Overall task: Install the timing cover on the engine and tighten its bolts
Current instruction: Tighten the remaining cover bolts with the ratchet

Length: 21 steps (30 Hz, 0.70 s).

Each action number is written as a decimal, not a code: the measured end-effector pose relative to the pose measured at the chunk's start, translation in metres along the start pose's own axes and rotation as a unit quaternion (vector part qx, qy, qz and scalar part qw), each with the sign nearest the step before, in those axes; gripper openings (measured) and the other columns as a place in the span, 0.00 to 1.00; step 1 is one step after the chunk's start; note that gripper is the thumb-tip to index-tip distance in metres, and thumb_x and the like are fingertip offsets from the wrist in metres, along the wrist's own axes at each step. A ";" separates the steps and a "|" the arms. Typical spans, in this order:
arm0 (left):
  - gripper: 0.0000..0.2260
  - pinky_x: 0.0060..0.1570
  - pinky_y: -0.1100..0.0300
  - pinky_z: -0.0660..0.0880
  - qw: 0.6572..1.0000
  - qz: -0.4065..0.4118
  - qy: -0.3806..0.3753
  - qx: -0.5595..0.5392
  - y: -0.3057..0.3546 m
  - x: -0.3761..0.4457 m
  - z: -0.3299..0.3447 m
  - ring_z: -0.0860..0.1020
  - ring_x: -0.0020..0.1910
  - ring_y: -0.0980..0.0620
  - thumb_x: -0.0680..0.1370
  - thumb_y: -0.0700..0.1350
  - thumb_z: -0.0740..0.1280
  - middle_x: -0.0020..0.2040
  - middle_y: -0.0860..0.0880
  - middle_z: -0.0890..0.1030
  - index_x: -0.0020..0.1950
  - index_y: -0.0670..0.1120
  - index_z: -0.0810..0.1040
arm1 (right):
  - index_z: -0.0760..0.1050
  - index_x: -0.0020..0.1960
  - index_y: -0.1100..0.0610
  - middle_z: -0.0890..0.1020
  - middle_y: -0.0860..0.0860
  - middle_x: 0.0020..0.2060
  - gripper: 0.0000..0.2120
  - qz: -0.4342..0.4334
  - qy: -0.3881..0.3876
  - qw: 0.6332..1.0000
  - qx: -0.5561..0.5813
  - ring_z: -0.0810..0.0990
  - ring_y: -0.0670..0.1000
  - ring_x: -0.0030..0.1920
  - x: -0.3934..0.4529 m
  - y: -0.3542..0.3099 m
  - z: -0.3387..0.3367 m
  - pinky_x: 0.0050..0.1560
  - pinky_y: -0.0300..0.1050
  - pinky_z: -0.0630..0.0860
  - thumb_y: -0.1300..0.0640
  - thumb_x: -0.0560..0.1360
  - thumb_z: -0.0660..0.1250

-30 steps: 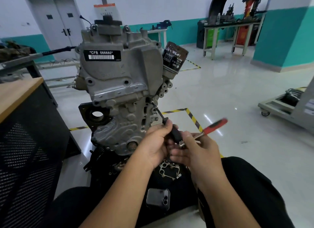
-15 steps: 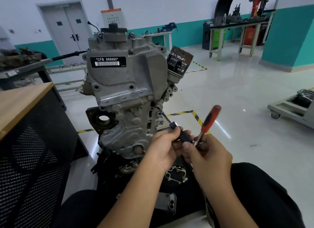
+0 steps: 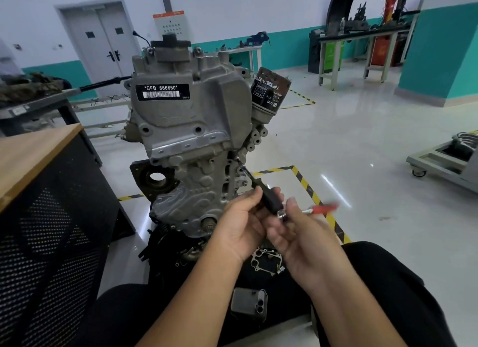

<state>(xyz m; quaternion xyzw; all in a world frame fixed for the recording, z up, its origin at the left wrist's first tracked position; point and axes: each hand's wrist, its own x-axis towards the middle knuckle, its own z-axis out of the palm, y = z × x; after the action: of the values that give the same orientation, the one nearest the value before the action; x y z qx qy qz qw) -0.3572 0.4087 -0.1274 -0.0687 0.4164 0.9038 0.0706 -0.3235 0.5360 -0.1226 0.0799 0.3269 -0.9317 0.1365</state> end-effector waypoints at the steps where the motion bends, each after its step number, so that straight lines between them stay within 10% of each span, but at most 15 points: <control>1: 0.12 0.40 0.54 0.84 1.000 0.003 0.000 0.001 0.000 0.000 -0.001 0.86 0.40 0.46 0.80 0.43 0.68 0.52 0.40 0.86 0.58 0.36 0.81 | 0.82 0.57 0.65 0.84 0.58 0.33 0.17 0.063 -0.009 0.993 0.098 0.84 0.50 0.31 -0.001 -0.003 0.001 0.29 0.41 0.82 0.56 0.73 0.74; 4: 0.09 0.28 0.58 0.80 0.999 0.012 0.031 0.018 -0.004 0.000 0.001 0.85 0.35 0.47 0.82 0.40 0.65 0.48 0.39 0.85 0.55 0.36 0.81 | 0.81 0.54 0.61 0.85 0.57 0.36 0.08 -0.047 0.008 0.991 -0.125 0.85 0.53 0.31 0.003 -0.005 -0.006 0.31 0.46 0.83 0.59 0.77 0.74; 6: 0.10 0.25 0.61 0.75 0.999 0.004 0.037 0.020 -0.007 -0.001 0.006 0.83 0.31 0.48 0.82 0.42 0.65 0.44 0.41 0.85 0.56 0.37 0.80 | 0.80 0.49 0.53 0.86 0.54 0.36 0.05 -0.182 0.054 0.921 -0.340 0.86 0.54 0.32 0.007 -0.004 -0.009 0.33 0.51 0.84 0.58 0.76 0.75; 12: 0.09 0.30 0.58 0.80 1.000 0.012 0.009 0.017 -0.004 -0.004 0.005 0.83 0.33 0.46 0.82 0.42 0.66 0.45 0.39 0.86 0.51 0.37 0.84 | 0.82 0.42 0.66 0.83 0.58 0.33 0.14 0.047 0.006 0.987 0.150 0.83 0.48 0.28 0.003 0.001 -0.001 0.27 0.39 0.80 0.53 0.71 0.74; 14: 0.09 0.23 0.63 0.73 0.999 0.003 0.031 0.032 -0.008 -0.005 0.007 0.79 0.25 0.49 0.82 0.41 0.65 0.41 0.42 0.85 0.51 0.39 0.83 | 0.82 0.46 0.61 0.84 0.56 0.33 0.09 -0.080 0.032 0.991 -0.106 0.84 0.51 0.30 0.006 0.004 -0.007 0.30 0.44 0.82 0.55 0.76 0.75; 16: 0.08 0.24 0.62 0.73 0.998 0.002 0.053 0.025 -0.010 -0.004 0.009 0.80 0.28 0.49 0.82 0.42 0.66 0.42 0.42 0.84 0.50 0.39 0.82 | 0.79 0.46 0.52 0.85 0.52 0.33 0.05 -0.242 0.066 0.879 -0.406 0.85 0.55 0.32 0.010 0.004 -0.017 0.33 0.53 0.84 0.55 0.76 0.75; 18: 0.08 0.29 0.60 0.77 0.998 0.006 0.064 0.011 -0.008 -0.003 0.010 0.82 0.34 0.48 0.81 0.42 0.67 0.45 0.41 0.84 0.52 0.38 0.82 | 0.78 0.44 0.50 0.84 0.52 0.33 0.07 -0.296 0.072 0.824 -0.477 0.86 0.57 0.33 0.016 0.005 -0.020 0.37 0.57 0.84 0.53 0.75 0.76; 21: 0.11 0.25 0.63 0.76 0.999 -0.002 0.036 -0.002 -0.003 -0.006 0.010 0.82 0.30 0.51 0.82 0.43 0.67 0.47 0.42 0.84 0.59 0.37 0.80 | 0.83 0.40 0.55 0.85 0.57 0.34 0.08 -0.112 0.019 0.978 -0.174 0.85 0.53 0.31 0.004 0.006 -0.005 0.31 0.48 0.83 0.52 0.75 0.76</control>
<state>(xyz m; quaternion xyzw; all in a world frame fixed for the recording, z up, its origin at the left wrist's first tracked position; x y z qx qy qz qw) -0.3513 0.4175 -0.1224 -0.1020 0.4171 0.9013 0.0574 -0.3252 0.5336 -0.1310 0.0359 0.4932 -0.8684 0.0371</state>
